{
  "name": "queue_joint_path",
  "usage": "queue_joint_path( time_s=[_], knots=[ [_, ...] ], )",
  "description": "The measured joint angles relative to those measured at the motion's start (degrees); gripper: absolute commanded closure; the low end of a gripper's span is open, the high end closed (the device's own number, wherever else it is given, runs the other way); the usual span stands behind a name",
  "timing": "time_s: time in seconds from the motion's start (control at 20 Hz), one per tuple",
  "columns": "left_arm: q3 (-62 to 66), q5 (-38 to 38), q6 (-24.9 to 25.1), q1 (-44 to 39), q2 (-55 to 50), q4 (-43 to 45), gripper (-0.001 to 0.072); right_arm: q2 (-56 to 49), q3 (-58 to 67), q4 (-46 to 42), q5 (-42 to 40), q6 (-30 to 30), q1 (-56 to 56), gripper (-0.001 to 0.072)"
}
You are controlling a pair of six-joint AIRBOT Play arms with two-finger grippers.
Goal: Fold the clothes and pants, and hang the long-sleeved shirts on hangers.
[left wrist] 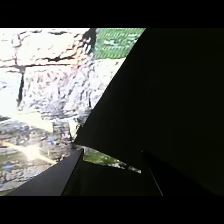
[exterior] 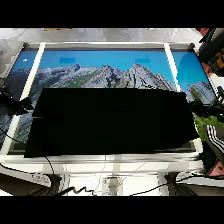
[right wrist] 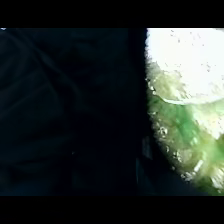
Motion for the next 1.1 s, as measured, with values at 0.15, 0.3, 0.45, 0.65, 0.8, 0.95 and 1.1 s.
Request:
queue_joint_path(
  time_s=[0.15, 0.3, 0.45, 0.65, 0.8, 0.95, 1.1],
  knots=[
    [0.0, 0.1, 3.5, 0.0, 4.2, -0.7, 0.0309, 5.2, 0.0, -6.7, 2.9, 5.1, -0.9, 0.0347],
    [0.0, 0.0, 7.6, -0.3, 10.3, -0.8, 0.0309, 11.6, -0.1, -15.5, 10.8, 9.4, -2.6, 0.0351],
    [0.0, 0.0, 11.0, -0.7, 17.0, -1.2, 0.0309, 17.7, -2.0, -22.0, 20.3, 12.1, -5.8, 0.0348],
    [0.0, 0.0, 13.2, -0.9, 22.8, -1.8, 0.0309, 25.2, -9.4, -25.7, 26.6, 16.0, -11.5, 0.0272],
    [-0.1, 0.1, 13.7, -1.0, 24.1, -2.7, 0.0309, 28.1, -16.3, -26.6, 26.7, 19.8, -14.0, 0.0260],
    [-0.2, 0.4, 13.9, -1.0, 24.1, -4.8, 0.0309, 29.2, -22.6, -25.8, 20.6, 24.0, -15.0, 0.0269],
    [-0.2, 1.7, 14.1, -1.0, 24.0, -5.9, 0.0309, 28.8, -26.2, -23.1, 12.1, 26.0, -15.4, 0.0270]
  ],
)
